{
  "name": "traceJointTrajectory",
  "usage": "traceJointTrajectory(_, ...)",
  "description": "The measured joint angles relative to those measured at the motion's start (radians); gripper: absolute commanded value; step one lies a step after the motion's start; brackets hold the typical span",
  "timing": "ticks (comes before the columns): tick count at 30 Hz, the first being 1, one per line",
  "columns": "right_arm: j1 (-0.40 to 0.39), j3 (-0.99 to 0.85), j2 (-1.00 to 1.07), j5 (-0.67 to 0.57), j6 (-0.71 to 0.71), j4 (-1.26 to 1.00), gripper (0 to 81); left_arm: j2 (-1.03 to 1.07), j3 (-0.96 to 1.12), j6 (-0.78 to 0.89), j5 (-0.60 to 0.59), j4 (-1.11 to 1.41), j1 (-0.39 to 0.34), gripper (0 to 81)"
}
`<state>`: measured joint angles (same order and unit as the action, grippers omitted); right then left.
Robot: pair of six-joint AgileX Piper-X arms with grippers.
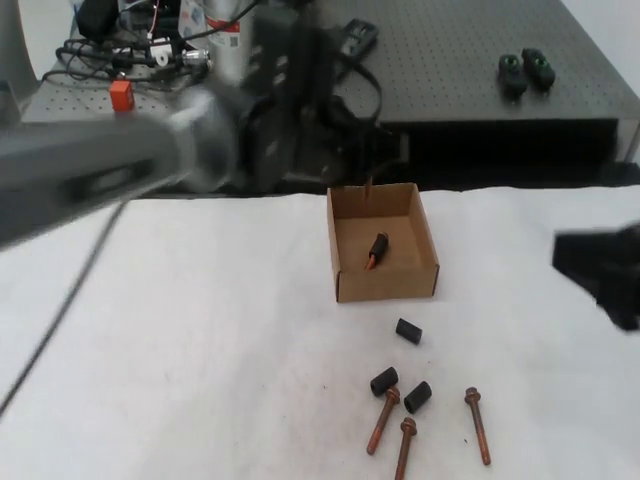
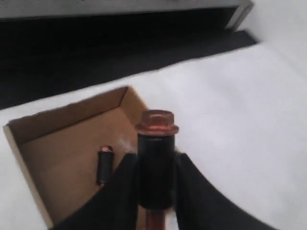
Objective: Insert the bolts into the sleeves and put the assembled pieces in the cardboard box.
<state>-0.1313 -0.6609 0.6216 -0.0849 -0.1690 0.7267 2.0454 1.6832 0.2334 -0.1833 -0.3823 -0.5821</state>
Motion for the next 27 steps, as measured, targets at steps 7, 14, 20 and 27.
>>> traceJointTrajectory(7,0.000,0.000,0.025,0.025,0.008,0.082,32.4,0.323,0.442,-0.074,0.050,-0.319,0.000,0.7)
traceJointTrajectory(14,0.000,0.000,0.149,0.026,0.008,0.110,32.4,0.427,0.562,-0.082,0.050,-0.470,0.000,20.4)
traceJointTrajectory(20,0.000,0.000,0.403,0.030,0.035,0.015,32.4,0.427,0.570,-0.082,0.052,-0.479,0.000,29.8)
traceJointTrajectory(27,0.000,-0.019,0.699,0.030,0.089,-0.093,32.4,0.409,0.572,-0.088,0.055,-0.558,0.000,25.2)
